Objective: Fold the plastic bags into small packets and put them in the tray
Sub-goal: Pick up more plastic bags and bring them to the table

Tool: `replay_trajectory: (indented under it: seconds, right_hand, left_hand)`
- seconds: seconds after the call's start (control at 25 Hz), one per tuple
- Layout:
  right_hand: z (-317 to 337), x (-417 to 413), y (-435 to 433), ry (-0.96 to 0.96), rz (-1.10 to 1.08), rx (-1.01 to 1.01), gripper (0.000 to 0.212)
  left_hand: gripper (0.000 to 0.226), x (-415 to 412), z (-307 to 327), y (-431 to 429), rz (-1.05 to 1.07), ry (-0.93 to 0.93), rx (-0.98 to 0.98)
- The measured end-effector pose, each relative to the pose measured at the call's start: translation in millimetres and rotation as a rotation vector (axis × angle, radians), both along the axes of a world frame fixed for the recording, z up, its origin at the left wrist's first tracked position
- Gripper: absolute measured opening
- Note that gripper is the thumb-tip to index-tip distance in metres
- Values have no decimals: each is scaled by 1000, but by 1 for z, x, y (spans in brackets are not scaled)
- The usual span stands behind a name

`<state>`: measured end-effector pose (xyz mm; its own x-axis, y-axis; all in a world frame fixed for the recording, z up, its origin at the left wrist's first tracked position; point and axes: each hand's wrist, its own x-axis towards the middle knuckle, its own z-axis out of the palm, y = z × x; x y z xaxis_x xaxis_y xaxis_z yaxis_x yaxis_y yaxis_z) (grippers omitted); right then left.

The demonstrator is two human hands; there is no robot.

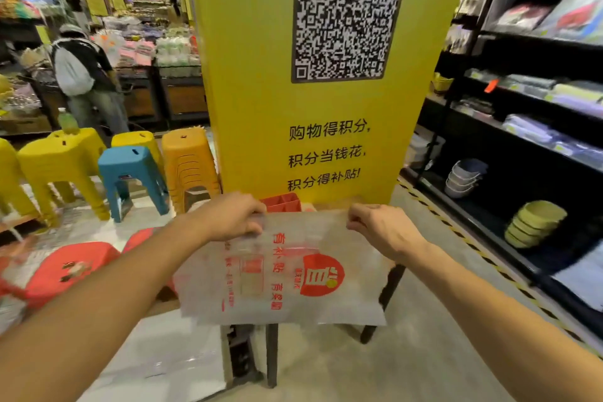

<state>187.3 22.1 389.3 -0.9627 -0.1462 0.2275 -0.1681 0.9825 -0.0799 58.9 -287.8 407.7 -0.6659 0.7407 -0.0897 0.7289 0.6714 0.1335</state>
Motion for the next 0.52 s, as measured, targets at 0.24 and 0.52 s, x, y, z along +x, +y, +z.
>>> replay_trajectory:
  seconds: [0.24,0.52]
  right_hand:
    - [-22,-69,96,-80,-135,-21,23]
    - [-67,-186,159,-269,-176,27,6]
  left_hand:
    - [17,-93,-50,66,-17,-88,37]
    - [16,-202,-123,128,-18,-315,101]
